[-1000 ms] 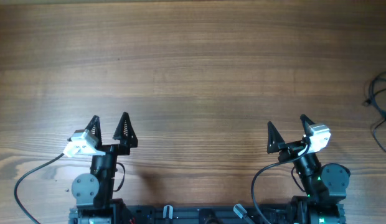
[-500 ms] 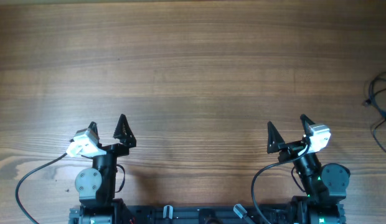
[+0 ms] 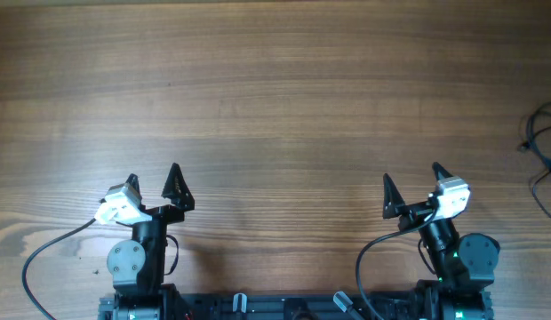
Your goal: Untangle cables
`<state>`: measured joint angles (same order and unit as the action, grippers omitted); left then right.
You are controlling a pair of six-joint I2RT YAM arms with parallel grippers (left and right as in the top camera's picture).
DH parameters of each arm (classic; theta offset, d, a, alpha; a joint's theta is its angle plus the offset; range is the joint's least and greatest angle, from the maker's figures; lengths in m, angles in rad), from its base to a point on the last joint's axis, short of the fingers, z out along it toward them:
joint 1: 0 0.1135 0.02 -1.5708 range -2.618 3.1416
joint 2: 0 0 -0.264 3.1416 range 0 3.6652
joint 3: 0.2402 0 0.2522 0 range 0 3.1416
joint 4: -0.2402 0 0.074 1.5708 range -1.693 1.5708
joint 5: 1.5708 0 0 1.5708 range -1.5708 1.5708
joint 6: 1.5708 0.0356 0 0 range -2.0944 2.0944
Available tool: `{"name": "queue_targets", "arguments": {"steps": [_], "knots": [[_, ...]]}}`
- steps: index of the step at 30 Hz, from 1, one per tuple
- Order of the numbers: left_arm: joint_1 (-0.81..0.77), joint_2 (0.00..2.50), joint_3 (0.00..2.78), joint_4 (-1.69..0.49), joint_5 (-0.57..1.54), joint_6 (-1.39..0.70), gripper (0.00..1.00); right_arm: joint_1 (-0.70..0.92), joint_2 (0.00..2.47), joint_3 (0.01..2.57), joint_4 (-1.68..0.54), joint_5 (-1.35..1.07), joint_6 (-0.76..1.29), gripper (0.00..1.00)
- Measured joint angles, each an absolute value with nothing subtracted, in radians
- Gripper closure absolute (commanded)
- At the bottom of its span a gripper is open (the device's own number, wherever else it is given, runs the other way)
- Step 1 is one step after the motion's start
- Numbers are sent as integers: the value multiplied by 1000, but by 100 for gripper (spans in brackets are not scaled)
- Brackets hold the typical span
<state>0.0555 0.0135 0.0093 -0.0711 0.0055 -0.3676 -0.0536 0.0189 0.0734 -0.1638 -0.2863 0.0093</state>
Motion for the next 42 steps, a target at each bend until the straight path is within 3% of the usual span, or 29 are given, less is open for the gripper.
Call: {"name": "queue_targets", "arguments": {"steps": [6, 25, 42], "knots": [[56, 14, 9, -71, 6, -364, 0, -54, 81, 73, -164, -279, -152, 0], [56, 14, 9, -71, 9, -364, 0, -54, 124, 73, -164, -279, -159, 0], [56, 14, 9, -71, 9, -364, 0, -53, 21, 73, -163, -279, -159, 0]]}}
